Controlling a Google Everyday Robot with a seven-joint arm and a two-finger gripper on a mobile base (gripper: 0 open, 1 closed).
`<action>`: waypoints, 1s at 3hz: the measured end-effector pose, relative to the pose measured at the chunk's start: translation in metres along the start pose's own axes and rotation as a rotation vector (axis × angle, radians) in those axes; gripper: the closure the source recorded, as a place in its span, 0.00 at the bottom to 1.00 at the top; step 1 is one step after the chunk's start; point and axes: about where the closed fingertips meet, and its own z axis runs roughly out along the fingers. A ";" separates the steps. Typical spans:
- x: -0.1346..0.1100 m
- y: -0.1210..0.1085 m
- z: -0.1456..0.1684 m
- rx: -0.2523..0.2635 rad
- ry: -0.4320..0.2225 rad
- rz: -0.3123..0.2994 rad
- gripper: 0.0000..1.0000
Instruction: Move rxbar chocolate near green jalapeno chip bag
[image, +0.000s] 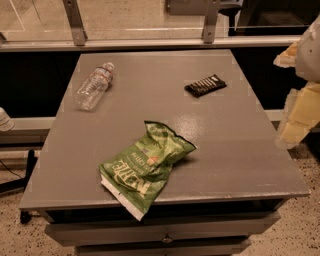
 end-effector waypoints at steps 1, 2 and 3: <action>0.000 0.000 0.000 0.000 0.000 0.000 0.00; -0.016 -0.022 0.011 0.016 -0.074 -0.042 0.00; -0.040 -0.062 0.036 0.036 -0.193 -0.056 0.00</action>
Offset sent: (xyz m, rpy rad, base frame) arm 0.0720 0.0285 -0.0068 0.1488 -0.0967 0.1505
